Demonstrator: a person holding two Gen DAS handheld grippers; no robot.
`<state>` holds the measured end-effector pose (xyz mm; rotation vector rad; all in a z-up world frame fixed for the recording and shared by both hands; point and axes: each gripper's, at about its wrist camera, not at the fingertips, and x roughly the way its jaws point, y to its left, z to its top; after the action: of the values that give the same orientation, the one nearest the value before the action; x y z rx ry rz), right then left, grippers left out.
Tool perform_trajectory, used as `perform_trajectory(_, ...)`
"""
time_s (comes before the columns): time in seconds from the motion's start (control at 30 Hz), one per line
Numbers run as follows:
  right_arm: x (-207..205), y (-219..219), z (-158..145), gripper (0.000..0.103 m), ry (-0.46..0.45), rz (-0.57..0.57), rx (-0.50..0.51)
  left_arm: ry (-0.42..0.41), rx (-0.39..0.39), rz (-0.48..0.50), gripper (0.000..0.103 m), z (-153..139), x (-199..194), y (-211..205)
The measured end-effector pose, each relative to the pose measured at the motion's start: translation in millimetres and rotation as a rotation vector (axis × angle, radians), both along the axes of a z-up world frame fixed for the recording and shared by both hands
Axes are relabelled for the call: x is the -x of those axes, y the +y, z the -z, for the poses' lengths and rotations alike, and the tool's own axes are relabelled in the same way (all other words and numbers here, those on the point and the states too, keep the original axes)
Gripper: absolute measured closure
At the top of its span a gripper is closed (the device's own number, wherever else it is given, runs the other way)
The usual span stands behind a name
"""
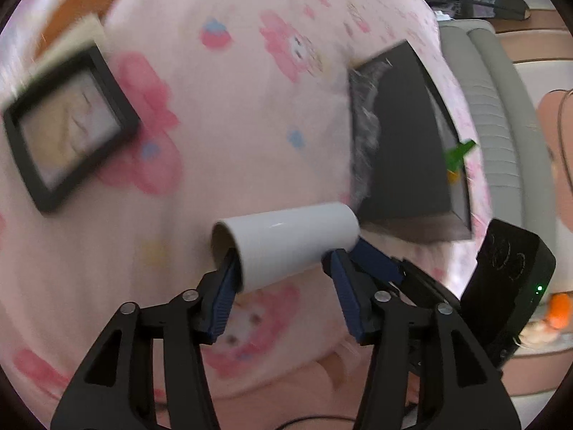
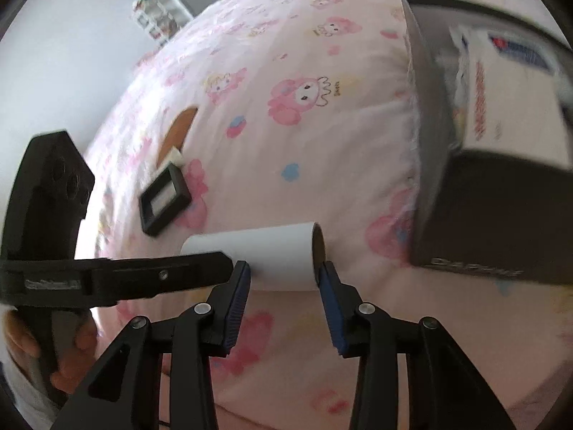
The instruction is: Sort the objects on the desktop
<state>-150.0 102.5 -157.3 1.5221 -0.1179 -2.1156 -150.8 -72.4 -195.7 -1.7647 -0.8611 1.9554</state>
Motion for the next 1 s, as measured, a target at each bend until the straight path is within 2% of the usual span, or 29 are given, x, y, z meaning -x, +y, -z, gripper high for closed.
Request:
perform_trajectory(0.2, -1, -7, -5, 0.067, -0.056, -0.067, -0.066, -0.039, 0.008, -0.03, 0.051, 11, -8, 2)
perform_trajectory(0.37, 6, -3, 16, 0.067, -0.088, -0.06, -0.032, -0.038, 0.06, -0.029, 0.052, 14, -5, 5)
perform_trajectory(0.5, 0, 4, 22, 0.068, -0.075, -0.048, -0.021, -0.027, 0.056, -0.022, 0.052, 13, -4, 7)
perform_trajectory(0.6, -7, 7, 12, 0.072, -0.033, -0.056, -0.031, 0.016, 0.06, 0.001, 0.054, 5, -6, 13)
perform_trajectory(0.67, -12, 9, 5, 0.072, 0.0, -0.055, -0.041, 0.072, 0.077, 0.024, 0.054, -7, -9, 21)
perform_trajectory(0.77, -15, 16, -8, 0.072, 0.037, -0.043, -0.049, 0.121, 0.051, 0.042, 0.054, -18, -16, 30)
perform_trajectory(1.0, -19, 51, -55, 0.072, 0.117, -0.01, 0.045, 0.222, 0.005, 0.059, 0.054, -59, -20, 48)
